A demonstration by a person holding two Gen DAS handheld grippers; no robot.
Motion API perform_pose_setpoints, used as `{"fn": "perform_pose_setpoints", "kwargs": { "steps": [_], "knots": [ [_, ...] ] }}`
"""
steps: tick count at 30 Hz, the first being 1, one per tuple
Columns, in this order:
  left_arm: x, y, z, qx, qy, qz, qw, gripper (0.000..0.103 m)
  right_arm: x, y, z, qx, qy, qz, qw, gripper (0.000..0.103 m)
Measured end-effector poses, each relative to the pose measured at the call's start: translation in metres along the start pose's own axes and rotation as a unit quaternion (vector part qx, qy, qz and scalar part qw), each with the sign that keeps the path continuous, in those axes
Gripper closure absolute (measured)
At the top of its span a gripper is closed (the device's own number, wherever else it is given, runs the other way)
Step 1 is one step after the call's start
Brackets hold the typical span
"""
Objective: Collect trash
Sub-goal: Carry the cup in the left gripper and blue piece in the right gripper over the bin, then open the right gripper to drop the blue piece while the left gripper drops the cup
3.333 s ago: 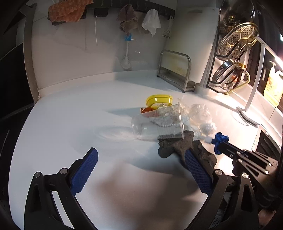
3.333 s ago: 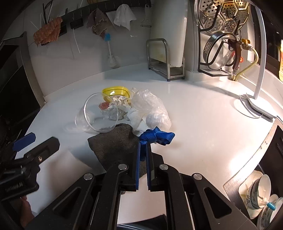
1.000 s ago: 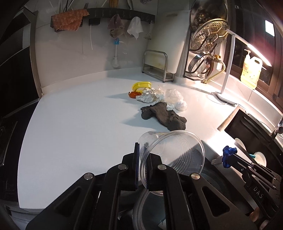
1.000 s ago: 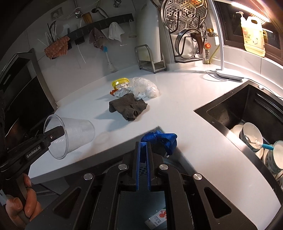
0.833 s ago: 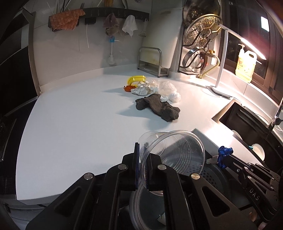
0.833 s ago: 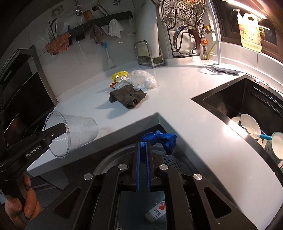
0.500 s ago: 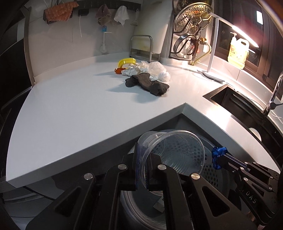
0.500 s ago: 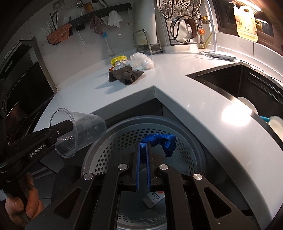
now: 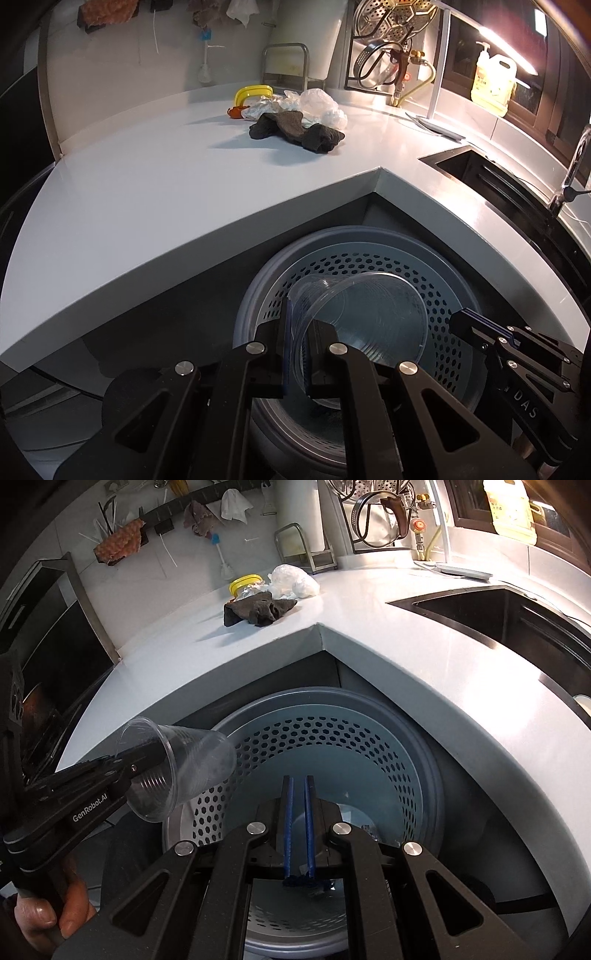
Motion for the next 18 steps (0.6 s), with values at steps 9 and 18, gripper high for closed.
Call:
{"fn": "perform_pose_setpoints", "kwargs": {
  "steps": [9,18],
  "knots": [
    [0.007,-0.002,0.004,-0.003,0.013,0.008,0.9999,0.083,-0.001,-0.011,-0.004,0.009,-0.011,0.016,1.0,0.08],
    [0.008,0.0,0.001,-0.012,0.003,0.01,0.9999,0.045,0.0,-0.018,-0.008,0.01,-0.016,0.029,0.999,0.069]
  ]
}}
Point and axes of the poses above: each gripper's, at about its wrist camera, not at the fingertips, and z roughly the way its jaws point, y to its left, x to its underside, the point moved 6 cm from there along z, roughly the way its jaws point, and after that the axes turned 11 degrees about -y, right-handed, at the moved point
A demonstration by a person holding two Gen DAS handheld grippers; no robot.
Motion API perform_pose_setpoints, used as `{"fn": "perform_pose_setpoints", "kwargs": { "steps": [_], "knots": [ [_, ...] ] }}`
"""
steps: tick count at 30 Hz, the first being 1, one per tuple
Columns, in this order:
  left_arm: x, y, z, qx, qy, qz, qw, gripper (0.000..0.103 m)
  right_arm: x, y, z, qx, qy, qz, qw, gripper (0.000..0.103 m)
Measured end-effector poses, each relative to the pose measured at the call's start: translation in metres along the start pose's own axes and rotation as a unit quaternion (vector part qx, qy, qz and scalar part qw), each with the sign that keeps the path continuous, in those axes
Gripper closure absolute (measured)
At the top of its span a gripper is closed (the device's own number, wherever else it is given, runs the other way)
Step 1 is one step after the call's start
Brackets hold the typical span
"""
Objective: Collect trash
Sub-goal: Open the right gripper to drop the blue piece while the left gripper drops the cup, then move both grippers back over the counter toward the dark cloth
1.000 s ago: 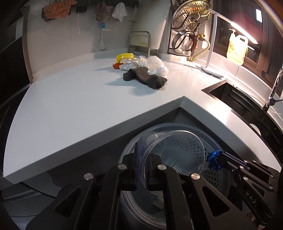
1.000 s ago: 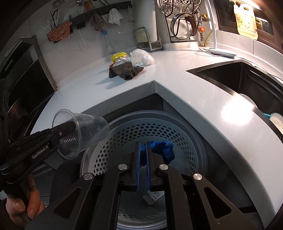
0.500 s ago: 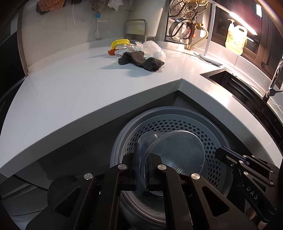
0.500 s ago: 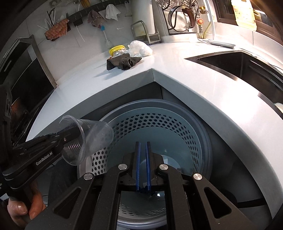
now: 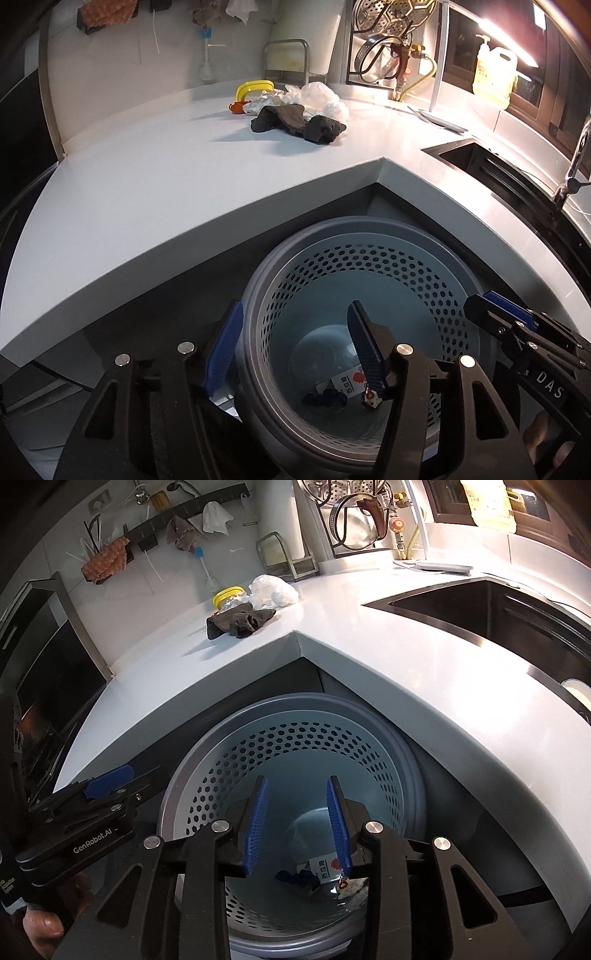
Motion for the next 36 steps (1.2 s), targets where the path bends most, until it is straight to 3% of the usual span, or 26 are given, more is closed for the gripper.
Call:
{"fn": "perform_pose_setpoints", "kwargs": {
  "steps": [7,18,27,36],
  "knots": [
    [-0.003,0.002,-0.005,-0.005,-0.012,0.002,0.9999,0.032,0.0,-0.001,-0.002,-0.004,-0.004,0.003,1.0,0.065],
    [-0.027,0.021,-0.013,-0.025,-0.042,-0.018,0.9986,0.016,-0.013,0.004,0.0,-0.011,-0.013,-0.003,1.0,0.047],
    [-0.063,0.025,-0.006,-0.038,-0.066,-0.025,0.9967,0.011,-0.051,0.005,0.01,-0.02,-0.032,-0.006,0.999,0.04],
    [-0.097,0.024,0.007,-0.019,-0.077,-0.031,0.9964,0.009,-0.099,0.005,0.018,-0.024,-0.05,-0.028,0.998,0.036]
  ]
}}
Point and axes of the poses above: each gripper's, at about its wrist camera, not at the fingertips, and z roughly the way its jaws point, y to its left, x to its underside, the point moved 6 cm from there along z, roughly the way its jaws point, and after that the axes turned 11 degrees about -y, right-handed, at the moved point
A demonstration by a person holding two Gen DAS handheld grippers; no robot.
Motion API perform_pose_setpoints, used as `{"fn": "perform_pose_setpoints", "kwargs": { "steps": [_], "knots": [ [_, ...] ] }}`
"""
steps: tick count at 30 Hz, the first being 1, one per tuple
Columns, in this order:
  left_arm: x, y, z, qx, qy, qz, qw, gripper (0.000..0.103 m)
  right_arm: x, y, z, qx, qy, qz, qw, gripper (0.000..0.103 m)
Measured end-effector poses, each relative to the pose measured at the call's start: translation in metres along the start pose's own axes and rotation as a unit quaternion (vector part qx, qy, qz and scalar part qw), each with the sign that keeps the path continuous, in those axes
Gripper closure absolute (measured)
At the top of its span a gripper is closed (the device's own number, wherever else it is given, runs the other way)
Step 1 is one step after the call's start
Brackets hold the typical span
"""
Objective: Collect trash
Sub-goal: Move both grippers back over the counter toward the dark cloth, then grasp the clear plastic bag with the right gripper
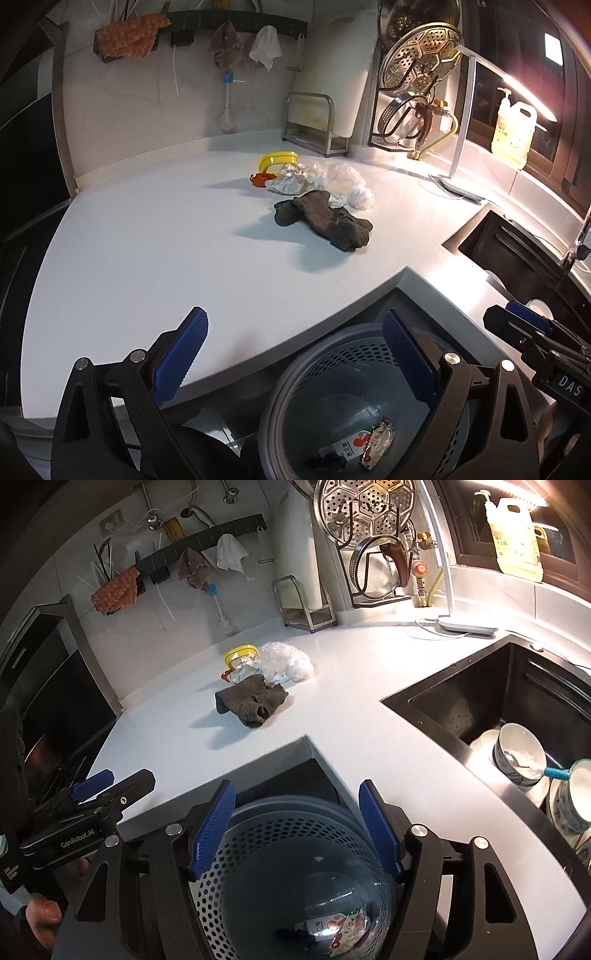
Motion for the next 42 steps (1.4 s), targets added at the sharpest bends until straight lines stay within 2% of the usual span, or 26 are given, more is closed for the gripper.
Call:
{"fn": "perform_pose_setpoints", "kwargs": {
  "steps": [6,10,20,24,28,34,42],
  "knots": [
    [-0.025,0.013,0.009,-0.012,-0.005,-0.002,0.9999,0.009,-0.031,0.001,0.01,-0.015,-0.011,-0.002,1.0,0.034],
    [-0.042,0.018,0.015,-0.022,-0.013,-0.005,0.9997,0.009,-0.053,0.004,0.024,-0.023,-0.015,-0.026,0.999,0.034],
    [-0.077,0.023,0.04,-0.057,-0.024,-0.001,0.9981,0.007,-0.097,0.004,0.096,-0.048,0.001,-0.072,0.996,0.033],
    [-0.08,0.026,0.054,-0.069,-0.021,-0.007,0.9974,0.007,-0.101,0.005,0.13,-0.053,0.016,-0.09,0.994,0.033],
    [-0.078,0.031,0.068,-0.081,-0.017,-0.018,0.9964,0.007,-0.105,0.005,0.165,-0.063,0.033,-0.083,0.994,0.033],
    [-0.073,0.035,0.087,-0.086,-0.001,-0.034,0.9957,0.007,-0.106,0.006,0.217,-0.055,0.063,-0.093,0.992,0.033],
    [-0.065,0.026,0.106,-0.086,0.011,-0.024,0.9959,0.007,-0.11,0.005,0.261,-0.056,0.096,-0.091,0.99,0.033]
  ]
}}
Point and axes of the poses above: each gripper's, at about its wrist camera, not at the fingertips, and z roughly the way its jaws point, y to its left, x to its underside, the point moved 6 cm from there along z, roughly the way its jaws point, and after that the axes turned 11 degrees about -y, right-handed, at the moved point
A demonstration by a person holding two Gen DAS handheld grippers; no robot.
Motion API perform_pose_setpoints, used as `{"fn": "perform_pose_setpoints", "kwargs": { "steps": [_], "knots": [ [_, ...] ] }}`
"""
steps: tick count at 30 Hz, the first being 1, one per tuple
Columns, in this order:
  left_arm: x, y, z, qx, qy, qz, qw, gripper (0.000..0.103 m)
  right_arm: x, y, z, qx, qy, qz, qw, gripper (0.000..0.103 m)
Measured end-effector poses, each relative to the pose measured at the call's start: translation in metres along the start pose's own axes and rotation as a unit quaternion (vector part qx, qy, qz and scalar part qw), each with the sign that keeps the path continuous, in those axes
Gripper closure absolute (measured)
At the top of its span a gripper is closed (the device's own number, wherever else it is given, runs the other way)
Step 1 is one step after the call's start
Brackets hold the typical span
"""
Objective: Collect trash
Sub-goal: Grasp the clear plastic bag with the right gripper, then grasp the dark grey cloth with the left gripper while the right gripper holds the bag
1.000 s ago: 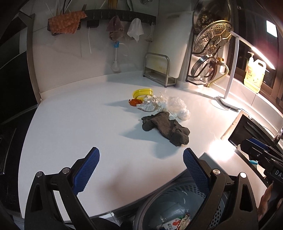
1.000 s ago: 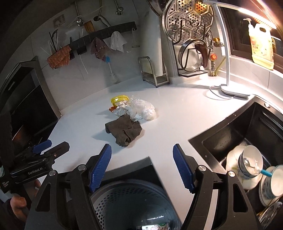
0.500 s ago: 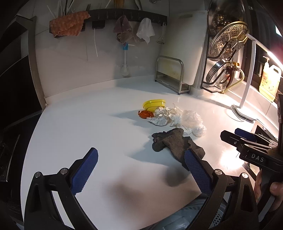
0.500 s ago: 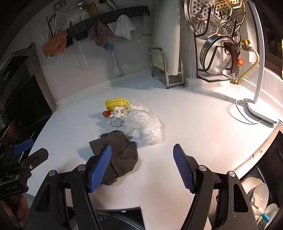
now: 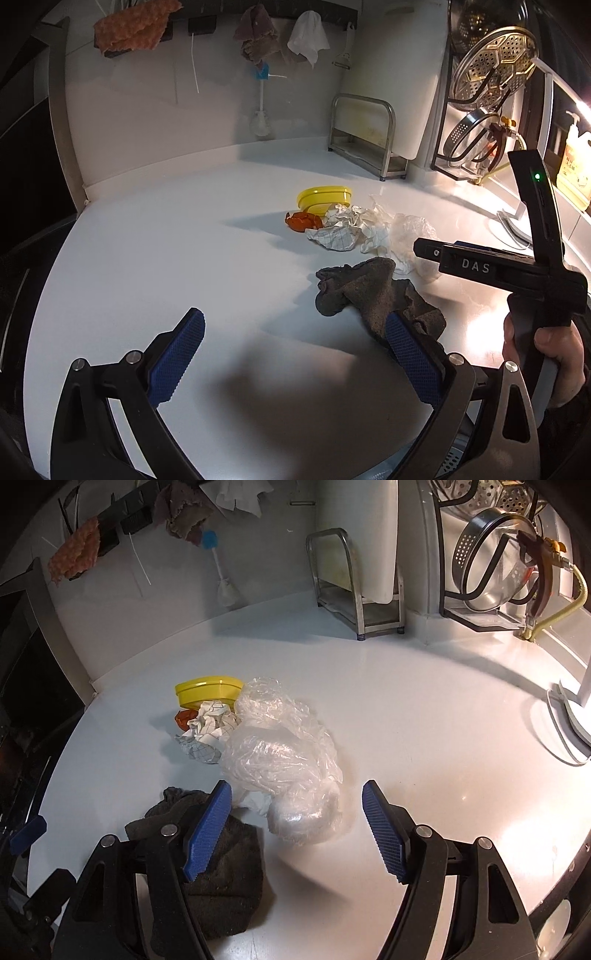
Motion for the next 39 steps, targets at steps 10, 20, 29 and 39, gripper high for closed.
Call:
{"fn": "perform_pose_setpoints", "kwargs": {
  "steps": [10,20,29,39],
  "knots": [
    [0.007,-0.012,0.016,-0.001,0.013,-0.002,0.9999,0.007,0.001,0.01,0.011,-0.01,0.013,-0.034,0.999,0.059],
    [0.014,-0.031,0.029,-0.006,0.026,-0.007,0.9996,0.007,-0.003,-0.007,-0.012,-0.025,-0.017,0.006,1.0,0.072],
    [0.014,-0.049,0.04,-0.014,0.027,0.003,0.9995,0.007,-0.015,-0.032,-0.028,-0.032,-0.051,0.057,0.997,0.072],
    [0.019,-0.074,0.061,-0.014,0.05,0.0,0.9987,0.007,-0.018,-0.04,-0.032,-0.038,-0.061,0.076,0.995,0.073]
  ]
}}
Point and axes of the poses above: each gripper's, at about its wrist camera, not at the fingertips, and z roughly the way its jaws point, y to its left, x to its underside, the point moved 6 cm from there along z, roughly the way its jaws point, and after that the axes turned 11 degrees about -y, right-handed, at the moved point
